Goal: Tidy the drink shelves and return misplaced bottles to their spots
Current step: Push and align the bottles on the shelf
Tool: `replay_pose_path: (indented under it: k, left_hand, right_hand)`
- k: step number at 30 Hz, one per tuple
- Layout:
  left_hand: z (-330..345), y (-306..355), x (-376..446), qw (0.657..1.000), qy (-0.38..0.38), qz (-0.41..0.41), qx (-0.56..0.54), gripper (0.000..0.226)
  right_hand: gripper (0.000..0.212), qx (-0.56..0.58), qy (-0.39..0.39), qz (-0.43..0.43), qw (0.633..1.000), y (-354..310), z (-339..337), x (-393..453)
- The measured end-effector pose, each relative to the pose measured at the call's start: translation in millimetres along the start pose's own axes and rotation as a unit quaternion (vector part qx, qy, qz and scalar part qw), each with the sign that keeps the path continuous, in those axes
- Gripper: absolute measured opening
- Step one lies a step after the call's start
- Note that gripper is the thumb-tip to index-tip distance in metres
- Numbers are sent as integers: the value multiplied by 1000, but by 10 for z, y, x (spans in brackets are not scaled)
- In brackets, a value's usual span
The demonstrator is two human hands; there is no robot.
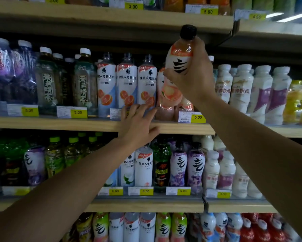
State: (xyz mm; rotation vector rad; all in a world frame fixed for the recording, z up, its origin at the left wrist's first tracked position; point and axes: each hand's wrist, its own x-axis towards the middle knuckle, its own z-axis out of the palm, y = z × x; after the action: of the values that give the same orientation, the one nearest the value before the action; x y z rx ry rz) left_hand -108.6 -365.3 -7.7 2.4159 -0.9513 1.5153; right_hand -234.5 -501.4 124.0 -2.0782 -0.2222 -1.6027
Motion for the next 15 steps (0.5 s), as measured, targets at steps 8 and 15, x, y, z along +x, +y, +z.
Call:
replay_pose_path:
  k: [8,15]
  left_hand:
    - [-5,-8,-7,1000,14,1,-12,71]
    - [2,209,52,999,29,-13,-11,70]
  right_hand:
    - [83,-5,13,17,1000,38,-43,-45]
    - [83,-48,30,28,998,179,-345,39]
